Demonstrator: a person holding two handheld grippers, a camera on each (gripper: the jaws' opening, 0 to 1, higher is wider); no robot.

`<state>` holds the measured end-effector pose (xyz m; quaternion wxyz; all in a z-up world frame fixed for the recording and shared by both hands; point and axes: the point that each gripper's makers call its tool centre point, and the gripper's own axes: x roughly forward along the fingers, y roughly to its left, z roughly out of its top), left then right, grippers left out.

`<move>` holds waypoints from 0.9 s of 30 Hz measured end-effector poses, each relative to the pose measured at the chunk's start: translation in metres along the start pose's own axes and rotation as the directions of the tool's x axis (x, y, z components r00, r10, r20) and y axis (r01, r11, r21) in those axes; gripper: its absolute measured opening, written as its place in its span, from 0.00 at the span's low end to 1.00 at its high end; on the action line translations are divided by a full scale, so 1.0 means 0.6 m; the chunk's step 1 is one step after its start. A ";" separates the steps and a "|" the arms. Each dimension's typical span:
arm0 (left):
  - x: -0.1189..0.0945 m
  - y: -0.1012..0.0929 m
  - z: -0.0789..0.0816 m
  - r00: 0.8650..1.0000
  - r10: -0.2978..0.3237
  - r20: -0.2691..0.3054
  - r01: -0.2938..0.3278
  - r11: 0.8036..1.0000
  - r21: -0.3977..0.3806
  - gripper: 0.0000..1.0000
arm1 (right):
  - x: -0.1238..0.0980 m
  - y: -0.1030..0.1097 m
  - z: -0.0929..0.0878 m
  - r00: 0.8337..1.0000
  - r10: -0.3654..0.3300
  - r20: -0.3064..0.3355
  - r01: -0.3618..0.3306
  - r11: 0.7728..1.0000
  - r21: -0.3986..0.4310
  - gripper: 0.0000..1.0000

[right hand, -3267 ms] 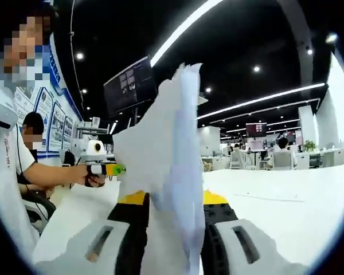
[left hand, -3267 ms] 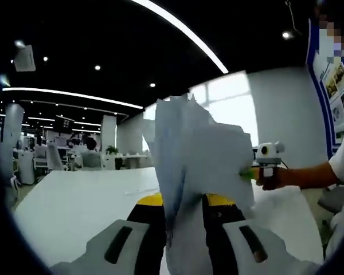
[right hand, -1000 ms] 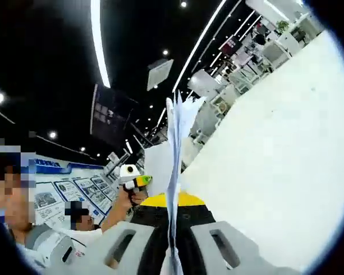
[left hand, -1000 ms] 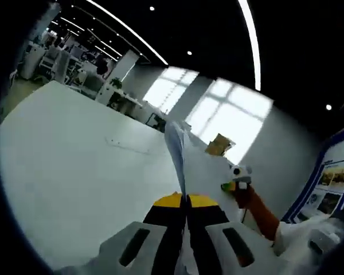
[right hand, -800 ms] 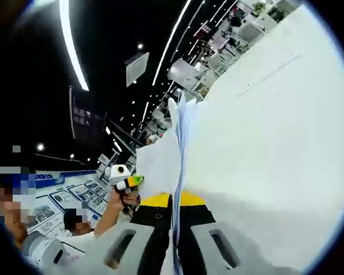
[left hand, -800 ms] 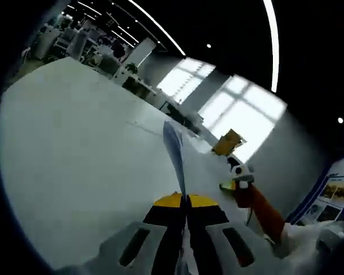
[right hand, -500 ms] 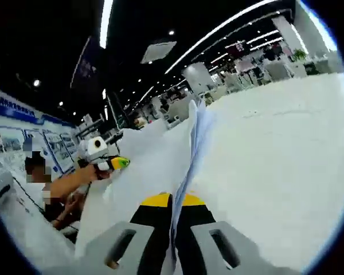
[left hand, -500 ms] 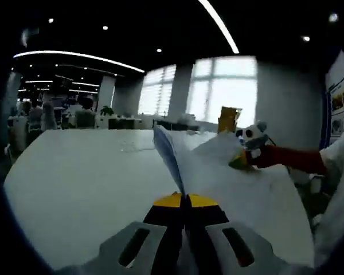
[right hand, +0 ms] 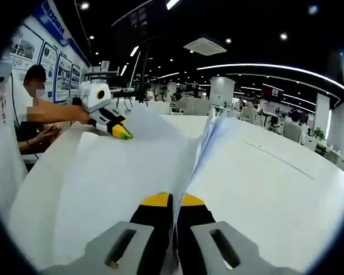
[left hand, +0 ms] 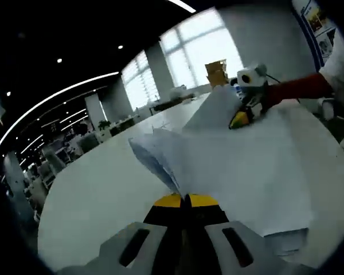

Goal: Organize the stack of printing papers by aligning and flattening the scattered papers on the table

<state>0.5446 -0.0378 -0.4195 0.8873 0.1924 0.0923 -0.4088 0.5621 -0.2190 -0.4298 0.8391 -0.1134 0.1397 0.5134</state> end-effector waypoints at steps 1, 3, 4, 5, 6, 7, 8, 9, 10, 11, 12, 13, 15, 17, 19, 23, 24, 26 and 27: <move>0.000 0.003 -0.001 1.000 -0.001 0.004 0.001 0.999 -0.034 0.06 | 0.000 -0.001 0.001 1.000 0.000 0.005 0.000 1.000 0.011 0.00; 0.000 0.005 -0.002 1.000 -0.001 0.002 0.001 1.000 -0.029 0.06 | -0.005 -0.009 0.006 1.000 -0.025 0.009 0.024 0.994 0.108 0.01; -0.001 0.005 -0.002 1.000 -0.002 0.003 0.002 1.000 -0.022 0.06 | -0.013 -0.009 0.012 0.999 -0.032 0.016 0.031 0.995 0.092 0.07; -0.001 0.006 -0.002 1.000 -0.004 0.003 0.004 1.000 -0.024 0.06 | -0.027 -0.022 0.024 0.996 -0.063 0.060 0.057 0.993 0.103 0.11; -0.002 0.008 -0.003 1.000 -0.007 0.004 0.007 0.999 -0.035 0.06 | -0.047 -0.032 0.039 0.991 -0.081 0.108 0.068 0.991 0.119 0.11; -0.001 0.012 -0.005 1.000 -0.007 0.003 0.007 0.999 -0.048 0.06 | -0.062 -0.040 0.049 0.986 -0.097 0.136 0.080 0.989 0.123 0.08; -0.001 0.014 -0.005 1.000 -0.012 0.008 0.013 0.998 -0.063 0.06 | -0.082 -0.048 0.063 0.980 -0.114 0.160 0.093 0.987 0.133 0.09; 0.000 0.017 -0.006 1.000 -0.015 0.010 0.016 0.997 -0.074 0.06 | -0.102 -0.057 0.082 0.972 -0.145 0.185 0.124 0.985 0.120 0.09; 0.000 0.019 -0.007 1.000 -0.018 0.010 0.018 0.997 -0.074 0.06 | -0.125 -0.066 0.112 0.956 -0.172 0.237 0.159 0.985 0.072 0.09; 0.002 0.021 -0.008 1.000 -0.020 0.010 0.021 0.997 -0.070 0.06 | -0.136 -0.061 0.134 0.950 -0.158 0.270 0.154 0.987 0.037 0.09; 0.003 0.023 -0.009 1.000 -0.020 0.009 0.021 0.998 -0.067 0.06 | -0.138 -0.050 0.143 0.956 -0.139 0.259 0.137 0.990 0.028 0.09; 0.004 0.025 -0.010 1.000 -0.018 0.008 0.018 0.998 -0.066 0.06 | -0.136 -0.044 0.151 0.959 -0.135 0.249 0.131 0.991 0.033 0.09; 0.005 0.030 -0.011 1.000 -0.016 0.005 0.016 0.998 -0.068 0.06 | -0.122 -0.027 0.160 0.959 -0.096 0.266 0.086 0.995 0.050 0.09; 0.005 0.031 -0.012 1.000 -0.016 0.005 0.016 0.997 -0.072 0.06 | -0.086 -0.012 0.136 0.973 -0.047 0.224 0.027 0.996 0.090 0.00; 0.006 0.035 -0.013 1.000 -0.020 0.007 0.021 0.997 -0.078 0.06 | -0.039 -0.019 0.083 0.989 -0.056 0.135 0.043 0.994 0.096 0.00; 0.006 0.039 -0.014 0.999 -0.040 0.008 0.041 0.994 -0.104 0.06 | 0.000 -0.006 0.024 0.999 -0.032 0.013 0.030 0.992 0.122 0.00; 0.006 0.040 -0.015 0.999 -0.045 0.009 0.045 0.994 -0.104 0.06 | 0.003 -0.007 0.013 0.999 -0.032 -0.012 0.033 0.993 0.115 0.00; 0.006 0.040 -0.015 0.997 -0.074 0.015 0.075 0.991 -0.112 0.05 | 0.005 -0.010 0.005 0.999 -0.032 -0.019 0.034 0.991 0.127 0.00; 0.006 0.034 -0.014 0.994 -0.108 0.023 0.110 0.984 -0.141 0.05 | 0.005 -0.009 0.003 0.999 -0.029 -0.024 0.032 0.989 0.143 0.00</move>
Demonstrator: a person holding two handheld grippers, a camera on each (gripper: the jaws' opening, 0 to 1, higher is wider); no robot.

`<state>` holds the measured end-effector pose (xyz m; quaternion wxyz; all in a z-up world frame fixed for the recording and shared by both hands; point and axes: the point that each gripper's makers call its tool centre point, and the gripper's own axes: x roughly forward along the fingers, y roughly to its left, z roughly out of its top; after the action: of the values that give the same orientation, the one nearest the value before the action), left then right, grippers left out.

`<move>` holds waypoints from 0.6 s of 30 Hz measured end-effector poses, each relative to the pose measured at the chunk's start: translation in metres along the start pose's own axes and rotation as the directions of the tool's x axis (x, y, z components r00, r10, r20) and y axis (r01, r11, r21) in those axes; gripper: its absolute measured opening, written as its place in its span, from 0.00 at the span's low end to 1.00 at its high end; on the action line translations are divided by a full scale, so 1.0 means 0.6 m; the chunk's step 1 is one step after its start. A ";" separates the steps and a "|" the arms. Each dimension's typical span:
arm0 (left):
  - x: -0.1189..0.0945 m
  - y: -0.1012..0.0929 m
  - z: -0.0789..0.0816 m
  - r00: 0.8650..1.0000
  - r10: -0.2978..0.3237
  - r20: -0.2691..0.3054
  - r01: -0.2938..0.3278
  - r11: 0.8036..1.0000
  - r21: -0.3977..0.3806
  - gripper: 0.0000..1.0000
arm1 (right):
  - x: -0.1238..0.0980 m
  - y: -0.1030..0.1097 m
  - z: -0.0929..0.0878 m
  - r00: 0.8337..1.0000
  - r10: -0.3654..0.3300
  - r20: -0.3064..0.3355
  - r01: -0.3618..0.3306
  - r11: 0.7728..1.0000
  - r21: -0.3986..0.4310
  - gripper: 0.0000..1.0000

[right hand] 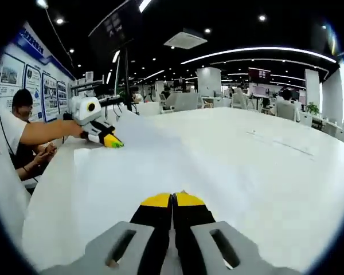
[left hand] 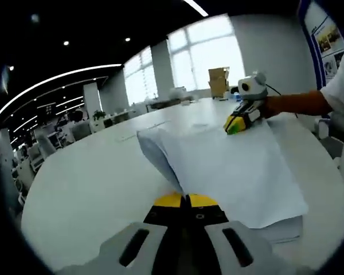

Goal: Organize the stack of printing papers by aligning and flattening the scattered papers on the table

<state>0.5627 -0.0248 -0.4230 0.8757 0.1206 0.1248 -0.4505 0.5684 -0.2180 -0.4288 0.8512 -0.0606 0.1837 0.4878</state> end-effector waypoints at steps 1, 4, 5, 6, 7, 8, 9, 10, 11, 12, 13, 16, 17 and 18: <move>0.000 -0.003 0.000 1.000 -0.030 0.002 0.030 0.999 -0.027 0.05 | -0.002 -0.002 -0.002 1.000 0.001 -0.007 0.000 1.000 0.004 0.00; 0.004 0.002 0.001 0.999 -0.046 -0.004 0.045 0.999 -0.023 0.05 | -0.003 0.004 -0.010 1.000 0.003 -0.026 -0.003 1.000 -0.011 0.00; 0.005 0.003 0.001 0.999 -0.051 -0.005 0.051 0.998 -0.024 0.05 | -0.005 -0.002 -0.010 1.000 0.002 -0.021 -0.002 1.000 -0.011 0.00; 0.007 0.007 0.001 0.998 -0.059 -0.004 0.059 0.998 -0.034 0.05 | -0.005 -0.002 -0.010 1.000 0.002 -0.021 -0.002 1.000 -0.012 0.00; 0.009 0.009 0.001 0.998 -0.064 -0.004 0.064 0.997 -0.042 0.06 | -0.005 -0.002 -0.010 1.000 0.002 -0.020 -0.002 1.000 -0.003 0.00; 0.012 0.011 0.001 0.998 -0.063 -0.003 0.063 0.997 -0.041 0.06 | -0.005 -0.002 -0.010 1.000 -0.003 -0.023 0.004 1.000 0.028 0.00; 0.010 -0.002 0.002 0.998 -0.057 -0.005 0.057 0.998 -0.025 0.06 | -0.005 0.000 -0.010 1.000 -0.007 -0.023 0.007 1.000 0.021 0.00; 0.013 0.003 0.003 0.999 -0.043 -0.005 0.043 0.999 -0.013 0.06 | -0.006 0.001 -0.010 1.000 -0.010 -0.024 0.011 1.000 0.015 0.00; 0.014 0.006 0.004 0.999 -0.035 -0.005 0.035 0.999 -0.022 0.07 | -0.006 0.003 -0.011 1.000 -0.018 -0.024 0.018 1.000 0.018 0.00; 0.014 0.008 0.007 0.999 -0.038 0.012 0.038 0.997 -0.071 0.08 | -0.006 0.003 -0.011 1.000 -0.021 -0.022 0.021 1.000 0.017 0.00; 0.010 0.018 0.005 0.999 -0.029 0.015 0.031 0.993 -0.110 0.13 | -0.006 0.002 -0.010 1.000 -0.022 -0.019 0.023 1.000 0.019 0.00; -0.023 0.074 0.011 0.995 0.097 0.015 -0.094 0.982 -0.163 0.22 | -0.007 0.000 -0.011 1.000 -0.023 -0.014 0.023 0.999 0.032 0.00; -0.034 0.085 0.021 0.992 0.125 0.033 -0.118 0.980 -0.161 0.22 | -0.007 -0.002 -0.011 1.000 -0.021 -0.013 0.021 0.999 0.035 0.00; -0.057 0.101 0.046 0.985 0.158 0.075 -0.146 0.978 -0.149 0.22 | -0.006 -0.001 -0.011 1.000 -0.020 -0.012 0.020 0.999 0.040 0.00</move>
<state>0.5964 0.0266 -0.3801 0.9186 0.0471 0.1091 -0.3770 0.5658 -0.2233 -0.4333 0.8561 -0.0480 0.1978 0.4751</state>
